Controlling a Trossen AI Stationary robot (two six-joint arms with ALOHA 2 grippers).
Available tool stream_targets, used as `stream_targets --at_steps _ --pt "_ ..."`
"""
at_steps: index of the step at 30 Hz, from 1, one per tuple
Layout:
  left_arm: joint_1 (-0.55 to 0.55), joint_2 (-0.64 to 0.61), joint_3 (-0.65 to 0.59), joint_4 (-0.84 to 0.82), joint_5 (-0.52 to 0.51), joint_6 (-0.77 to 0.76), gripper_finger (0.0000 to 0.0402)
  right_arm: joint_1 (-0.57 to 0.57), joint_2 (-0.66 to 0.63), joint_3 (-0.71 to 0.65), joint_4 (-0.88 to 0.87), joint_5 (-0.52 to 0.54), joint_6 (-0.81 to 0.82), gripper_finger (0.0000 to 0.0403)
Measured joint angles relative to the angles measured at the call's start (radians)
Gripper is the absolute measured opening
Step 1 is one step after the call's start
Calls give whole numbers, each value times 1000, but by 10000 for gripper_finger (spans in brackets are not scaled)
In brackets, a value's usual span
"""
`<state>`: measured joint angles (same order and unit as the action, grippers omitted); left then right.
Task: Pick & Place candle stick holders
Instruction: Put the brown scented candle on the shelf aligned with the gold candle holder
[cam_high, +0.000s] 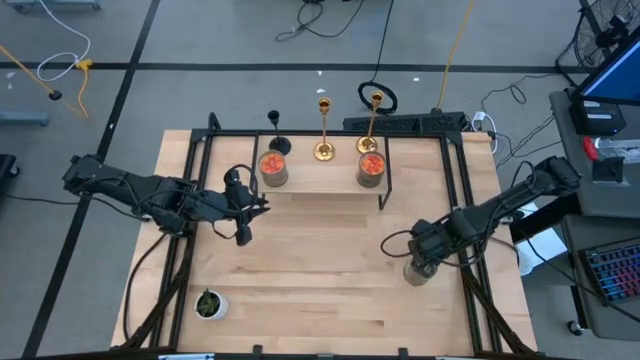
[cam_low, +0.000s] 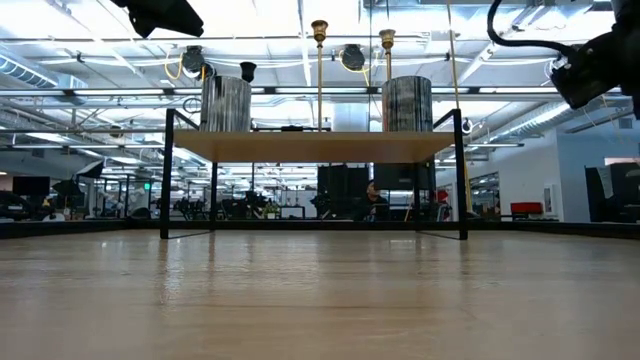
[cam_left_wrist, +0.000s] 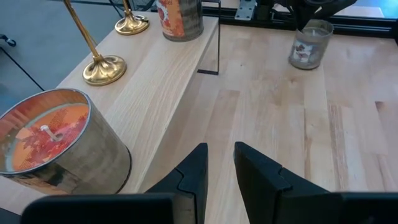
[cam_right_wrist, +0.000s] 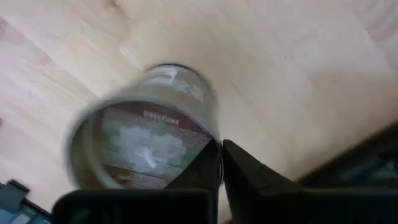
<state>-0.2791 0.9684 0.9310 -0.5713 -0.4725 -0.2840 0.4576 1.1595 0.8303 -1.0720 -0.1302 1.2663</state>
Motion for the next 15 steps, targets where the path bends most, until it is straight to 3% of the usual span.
stream_targets --at_steps 6,15 --pt "0 0 0 0 -1 21 85 0 1 -1 142 11 -30 5" --pt "0 0 0 0 -1 27 85 -32 19 45 590 183 -242 2"
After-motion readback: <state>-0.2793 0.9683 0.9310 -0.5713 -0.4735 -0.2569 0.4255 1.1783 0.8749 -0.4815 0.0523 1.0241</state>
